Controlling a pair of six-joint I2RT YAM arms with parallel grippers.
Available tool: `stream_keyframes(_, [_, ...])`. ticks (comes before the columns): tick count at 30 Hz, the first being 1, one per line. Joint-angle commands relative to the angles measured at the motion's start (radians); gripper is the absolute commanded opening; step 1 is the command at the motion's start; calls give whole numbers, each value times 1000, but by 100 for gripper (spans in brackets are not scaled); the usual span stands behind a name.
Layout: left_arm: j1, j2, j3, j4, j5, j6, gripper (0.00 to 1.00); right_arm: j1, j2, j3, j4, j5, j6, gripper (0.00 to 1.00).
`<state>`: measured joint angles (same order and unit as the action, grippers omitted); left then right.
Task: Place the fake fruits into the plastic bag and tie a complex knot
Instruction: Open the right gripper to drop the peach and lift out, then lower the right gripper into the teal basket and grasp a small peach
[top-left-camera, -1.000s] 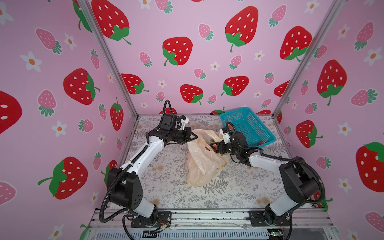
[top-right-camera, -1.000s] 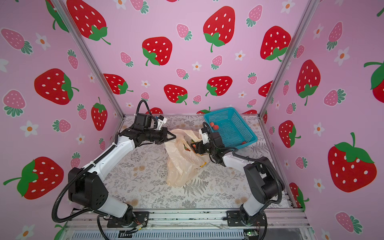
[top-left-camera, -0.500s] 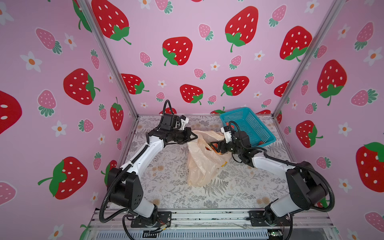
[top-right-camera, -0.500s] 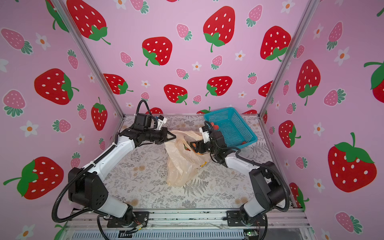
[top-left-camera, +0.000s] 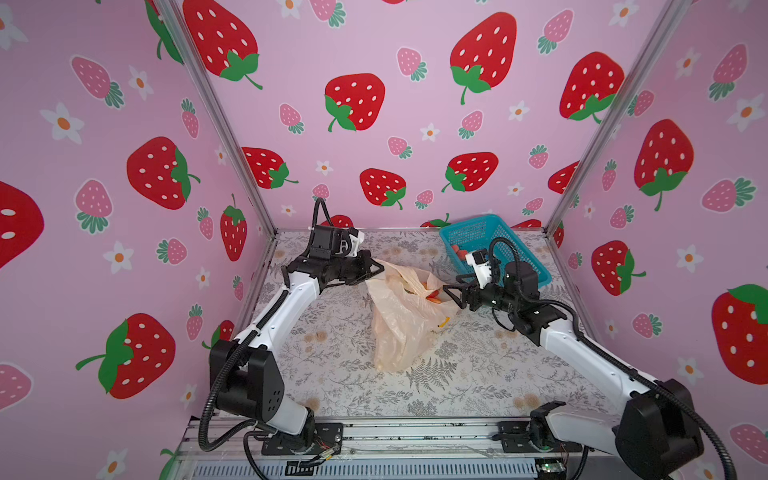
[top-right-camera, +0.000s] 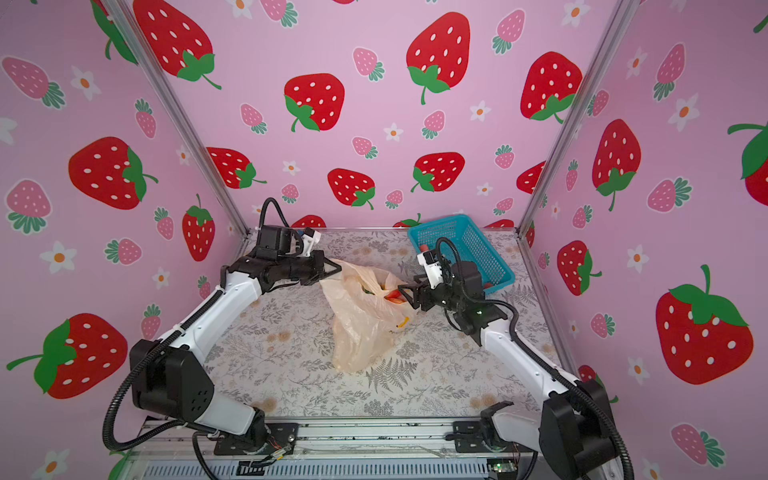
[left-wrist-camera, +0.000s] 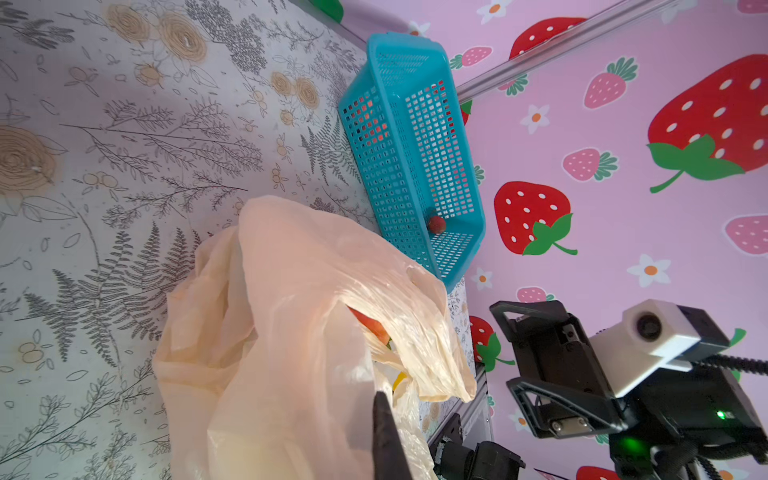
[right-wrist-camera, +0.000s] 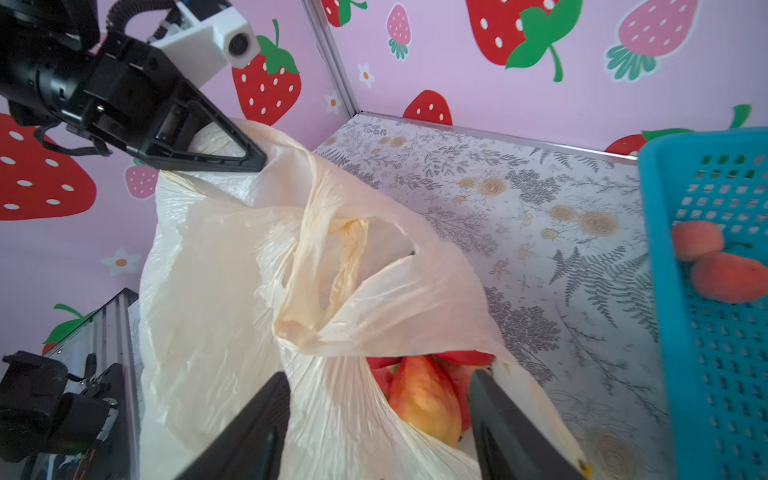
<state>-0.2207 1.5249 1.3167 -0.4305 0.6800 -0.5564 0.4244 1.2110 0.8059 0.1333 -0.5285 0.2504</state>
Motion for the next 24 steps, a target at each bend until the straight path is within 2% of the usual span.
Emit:
stream_keyframes(1, [5,-17,-9,29,-4,-11,0,-124,29,-10,27,4,71,70])
stream_keyframes(5, [4,13,-5,21,15,-19,0,-224,203,70,89,77,143,70])
stream_keyframes(12, [2,19,-6,22,19,-20,0,-234,624,409,8,248,70,71])
stream_keyframes(18, [-5,17,-7,26,29,-24,0,-232,914,689,-94,223,51,71])
stream_keyframes(24, [-5,20,-6,28,35,-27,0,-229,1078,878,-175,190,30,71])
